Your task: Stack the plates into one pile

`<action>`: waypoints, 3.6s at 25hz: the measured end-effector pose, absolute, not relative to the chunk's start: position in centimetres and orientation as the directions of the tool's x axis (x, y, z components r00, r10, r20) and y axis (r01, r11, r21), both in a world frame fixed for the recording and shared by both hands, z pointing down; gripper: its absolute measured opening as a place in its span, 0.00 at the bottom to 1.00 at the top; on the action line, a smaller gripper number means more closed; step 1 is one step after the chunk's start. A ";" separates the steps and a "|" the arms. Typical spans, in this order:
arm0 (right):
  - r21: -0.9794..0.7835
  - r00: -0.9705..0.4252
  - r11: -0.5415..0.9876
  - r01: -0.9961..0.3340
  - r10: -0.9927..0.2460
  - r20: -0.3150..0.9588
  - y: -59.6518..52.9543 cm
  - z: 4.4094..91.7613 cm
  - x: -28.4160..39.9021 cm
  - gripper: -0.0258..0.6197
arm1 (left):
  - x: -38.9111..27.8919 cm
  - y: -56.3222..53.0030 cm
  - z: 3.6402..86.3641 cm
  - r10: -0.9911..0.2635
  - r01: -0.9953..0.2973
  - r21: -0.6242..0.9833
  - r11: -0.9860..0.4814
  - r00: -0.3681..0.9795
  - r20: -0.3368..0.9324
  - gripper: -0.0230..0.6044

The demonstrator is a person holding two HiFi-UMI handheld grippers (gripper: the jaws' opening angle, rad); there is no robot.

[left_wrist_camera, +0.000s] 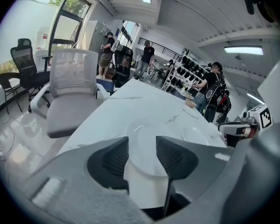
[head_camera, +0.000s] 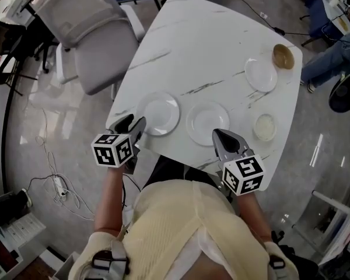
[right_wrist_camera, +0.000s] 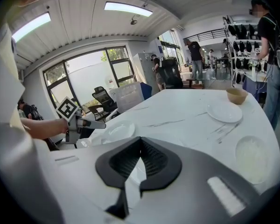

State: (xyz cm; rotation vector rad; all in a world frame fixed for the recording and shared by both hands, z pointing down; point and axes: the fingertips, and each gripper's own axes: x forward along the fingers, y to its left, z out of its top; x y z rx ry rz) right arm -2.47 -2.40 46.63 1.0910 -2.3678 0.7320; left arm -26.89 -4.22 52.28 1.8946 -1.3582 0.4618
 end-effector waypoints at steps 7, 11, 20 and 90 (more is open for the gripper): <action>-0.279 -0.591 0.550 -0.787 -0.543 0.596 -3.3 46.9 -4.6 0.04 | -27.7 -6.0 54.2 -0.601 -0.913 0.375 -0.162 0.393 0.696 0.34; -0.282 -0.583 0.540 -0.793 -0.539 0.608 -3.7 47.2 -4.9 0.04 | -27.6 -7.1 54.8 -0.583 -0.908 0.383 -0.172 0.407 0.703 0.34; -0.282 -0.568 0.522 -0.805 -0.540 0.621 -4.3 47.5 -5.7 0.04 | -26.6 -7.5 55.5 -0.543 -0.898 0.382 -0.218 0.436 0.717 0.31; -0.271 -0.493 0.414 -0.869 -0.670 0.555 -0.6 44.9 5.9 0.04 | -11.3 -7.9 41.9 -0.568 -0.688 0.511 -0.516 0.721 0.397 0.05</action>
